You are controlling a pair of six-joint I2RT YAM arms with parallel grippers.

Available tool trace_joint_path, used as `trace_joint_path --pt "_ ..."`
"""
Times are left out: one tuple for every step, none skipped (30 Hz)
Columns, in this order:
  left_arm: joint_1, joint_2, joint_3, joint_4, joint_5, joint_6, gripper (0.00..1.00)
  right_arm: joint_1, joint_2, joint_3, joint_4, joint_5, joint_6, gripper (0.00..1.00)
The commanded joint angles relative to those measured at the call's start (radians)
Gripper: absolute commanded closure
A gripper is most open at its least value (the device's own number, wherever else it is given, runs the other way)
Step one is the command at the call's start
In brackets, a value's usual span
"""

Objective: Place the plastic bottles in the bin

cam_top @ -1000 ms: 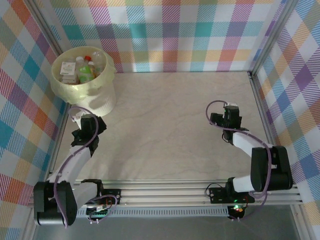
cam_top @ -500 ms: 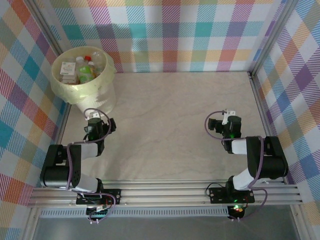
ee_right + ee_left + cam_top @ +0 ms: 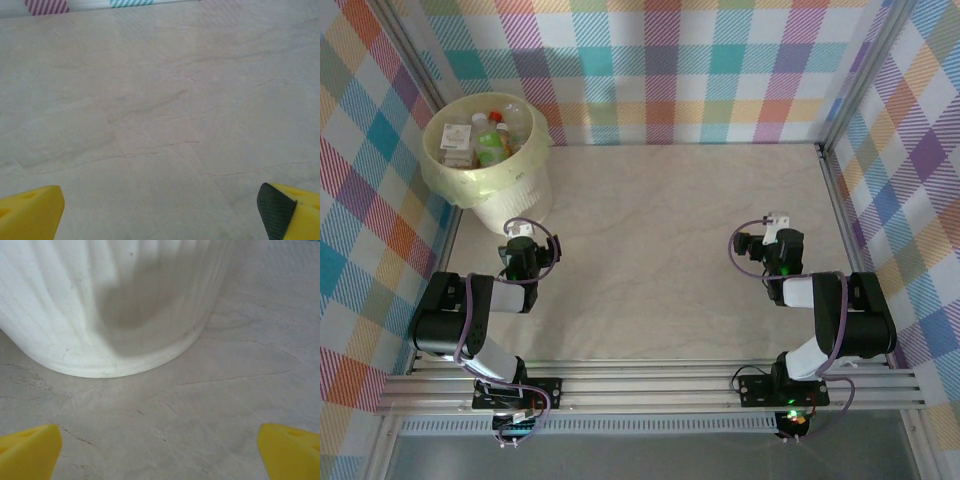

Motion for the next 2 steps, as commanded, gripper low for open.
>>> trace_joint_path --pt "-0.007 0.001 0.019 0.033 -0.021 0.016 0.00 -0.007 0.008 0.016 0.034 -0.035 -0.016 0.00" --pt "-0.007 0.002 0.018 0.034 -0.021 0.015 0.00 -0.007 0.008 0.015 0.036 -0.035 -0.017 0.00"
